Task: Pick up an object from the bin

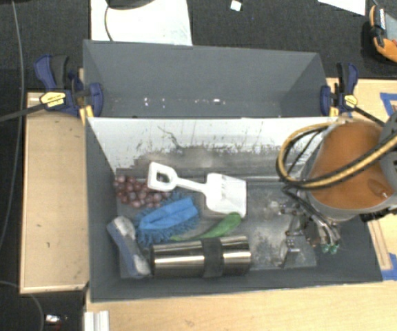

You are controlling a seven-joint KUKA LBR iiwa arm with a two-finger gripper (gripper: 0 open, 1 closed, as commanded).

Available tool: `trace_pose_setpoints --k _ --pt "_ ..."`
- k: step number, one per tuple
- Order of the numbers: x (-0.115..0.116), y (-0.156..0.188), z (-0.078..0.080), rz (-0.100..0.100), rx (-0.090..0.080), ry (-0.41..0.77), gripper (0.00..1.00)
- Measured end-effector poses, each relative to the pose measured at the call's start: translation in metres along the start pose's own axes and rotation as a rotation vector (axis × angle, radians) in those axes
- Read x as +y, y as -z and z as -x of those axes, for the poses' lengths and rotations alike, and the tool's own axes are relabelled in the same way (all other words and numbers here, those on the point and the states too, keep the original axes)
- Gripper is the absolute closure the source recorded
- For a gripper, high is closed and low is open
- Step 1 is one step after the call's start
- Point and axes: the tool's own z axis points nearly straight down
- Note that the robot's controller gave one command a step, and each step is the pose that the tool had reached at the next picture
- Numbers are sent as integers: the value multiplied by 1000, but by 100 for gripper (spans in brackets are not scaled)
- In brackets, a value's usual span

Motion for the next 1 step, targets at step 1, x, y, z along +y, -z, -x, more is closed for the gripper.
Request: trace_pose_setpoints --k 1 --pt "0 4 2 -1 -8 3 0"
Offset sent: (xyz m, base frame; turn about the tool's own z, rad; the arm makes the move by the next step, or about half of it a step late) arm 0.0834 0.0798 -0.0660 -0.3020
